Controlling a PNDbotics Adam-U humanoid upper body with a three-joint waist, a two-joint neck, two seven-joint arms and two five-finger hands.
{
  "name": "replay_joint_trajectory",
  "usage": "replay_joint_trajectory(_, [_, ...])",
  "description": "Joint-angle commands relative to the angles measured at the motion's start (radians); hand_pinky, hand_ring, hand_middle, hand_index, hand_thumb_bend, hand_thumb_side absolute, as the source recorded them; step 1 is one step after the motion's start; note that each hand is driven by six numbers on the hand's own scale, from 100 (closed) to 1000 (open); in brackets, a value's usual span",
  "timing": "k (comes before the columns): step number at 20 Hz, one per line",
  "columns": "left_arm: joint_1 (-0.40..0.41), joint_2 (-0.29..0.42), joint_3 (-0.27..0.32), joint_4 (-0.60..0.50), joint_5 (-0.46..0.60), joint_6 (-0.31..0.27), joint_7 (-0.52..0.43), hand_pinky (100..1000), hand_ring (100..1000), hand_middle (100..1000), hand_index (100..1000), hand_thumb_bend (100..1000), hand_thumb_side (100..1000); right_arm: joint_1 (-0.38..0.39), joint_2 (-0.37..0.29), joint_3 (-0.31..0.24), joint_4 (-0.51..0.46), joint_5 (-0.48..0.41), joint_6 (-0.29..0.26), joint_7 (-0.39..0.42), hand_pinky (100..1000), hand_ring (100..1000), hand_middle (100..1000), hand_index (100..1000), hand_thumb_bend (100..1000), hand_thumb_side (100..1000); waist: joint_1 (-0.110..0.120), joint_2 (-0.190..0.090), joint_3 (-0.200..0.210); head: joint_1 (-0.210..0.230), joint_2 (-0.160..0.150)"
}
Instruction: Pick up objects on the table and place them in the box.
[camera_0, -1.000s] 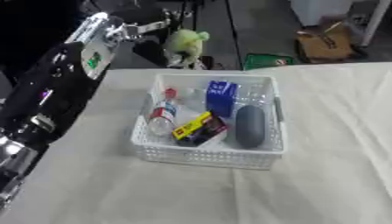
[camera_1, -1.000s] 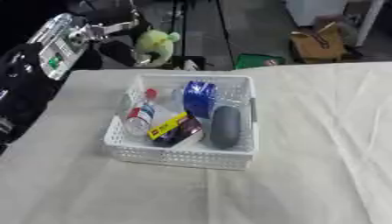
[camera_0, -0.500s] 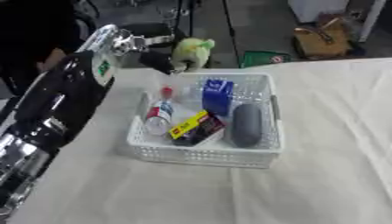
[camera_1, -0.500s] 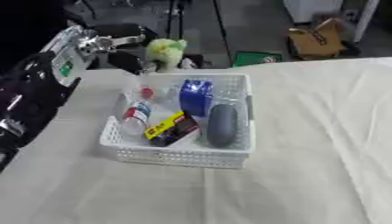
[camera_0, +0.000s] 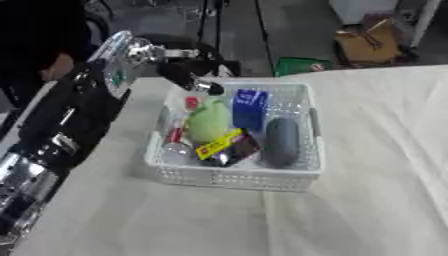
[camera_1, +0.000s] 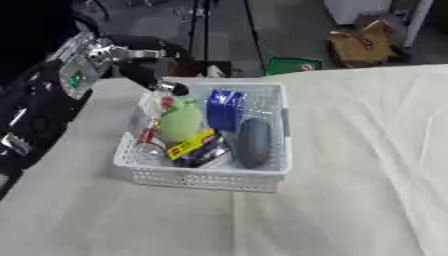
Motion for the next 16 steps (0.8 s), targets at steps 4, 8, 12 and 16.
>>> replay_joint_trajectory(4, [-0.031, 0.012, 0.012, -0.02, -0.007, -0.002, 0.011, 967, 935, 975, 1000, 546, 918, -0.014, -0.018, -0.001, -0.017, -0.008, -0.002, 0.001, 783, 756, 622, 841, 100, 1000, -0.007, -0.015, -0.001, 0.002, -0.012])
replay_joint_trajectory(8, [-0.031, 0.028, 0.021, -0.046, 0.006, 0.007, 0.053, 901, 873, 916, 1000, 371, 937, -0.013, -0.02, -0.001, -0.017, -0.007, -0.002, 0.002, 783, 756, 622, 841, 100, 1000, -0.009, -0.017, -0.001, -0.002, -0.007])
replay_joint_trajectory(12, [0.008, 0.107, 0.007, -0.193, 0.047, 0.028, 0.264, 827, 793, 868, 959, 100, 1000, -0.006, -0.03, -0.006, -0.017, -0.002, -0.001, -0.002, 784, 756, 622, 841, 100, 1000, -0.003, -0.023, 0.014, -0.034, 0.004])
replay_joint_trajectory(16, [0.107, 0.234, 0.002, -0.415, 0.169, 0.083, 0.599, 799, 754, 836, 932, 100, 945, -0.008, -0.034, -0.01, -0.017, 0.005, 0.0, -0.01, 784, 756, 623, 840, 100, 1000, -0.006, -0.021, 0.033, -0.098, 0.005])
